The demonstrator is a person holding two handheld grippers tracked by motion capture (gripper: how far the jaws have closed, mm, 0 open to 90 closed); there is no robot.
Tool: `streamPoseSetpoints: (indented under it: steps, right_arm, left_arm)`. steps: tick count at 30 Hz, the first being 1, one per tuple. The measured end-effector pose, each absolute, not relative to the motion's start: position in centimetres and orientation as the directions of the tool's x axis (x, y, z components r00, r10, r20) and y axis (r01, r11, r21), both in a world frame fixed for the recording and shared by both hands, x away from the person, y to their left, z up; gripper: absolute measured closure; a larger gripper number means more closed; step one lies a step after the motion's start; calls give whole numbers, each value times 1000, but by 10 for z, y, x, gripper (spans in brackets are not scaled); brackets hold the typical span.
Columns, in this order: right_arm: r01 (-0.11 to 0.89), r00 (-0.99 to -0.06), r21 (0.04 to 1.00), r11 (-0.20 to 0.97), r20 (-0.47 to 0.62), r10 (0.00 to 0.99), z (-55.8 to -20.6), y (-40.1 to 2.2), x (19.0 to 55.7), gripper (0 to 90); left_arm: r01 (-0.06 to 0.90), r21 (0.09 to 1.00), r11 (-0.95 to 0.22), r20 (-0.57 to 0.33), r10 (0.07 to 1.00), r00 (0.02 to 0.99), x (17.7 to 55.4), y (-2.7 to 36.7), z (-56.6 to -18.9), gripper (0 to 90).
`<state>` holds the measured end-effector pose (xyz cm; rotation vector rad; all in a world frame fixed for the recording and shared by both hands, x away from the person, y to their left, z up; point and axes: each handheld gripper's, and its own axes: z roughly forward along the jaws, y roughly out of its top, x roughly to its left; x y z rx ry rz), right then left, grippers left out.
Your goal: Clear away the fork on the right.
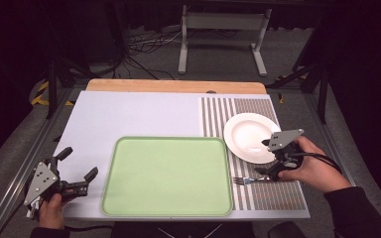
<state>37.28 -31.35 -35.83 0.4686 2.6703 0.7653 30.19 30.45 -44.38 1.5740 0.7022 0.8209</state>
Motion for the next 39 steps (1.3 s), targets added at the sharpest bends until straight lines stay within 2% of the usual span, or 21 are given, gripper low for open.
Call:
streamPoseSetpoints:
  steps: [14, 39]
  right_arm:
    - [203, -932, 397, 895, -203, 301, -363, -309, 375, 87]
    - [179, -966, 216, 960, -146, 213, -381, -306, 378, 106]
  left_arm:
    - [0, 989, -151, 124, 810, 574, 302, 304, -444, 3]
    - [3, 988, -153, 124, 808, 576, 303, 304, -444, 3]
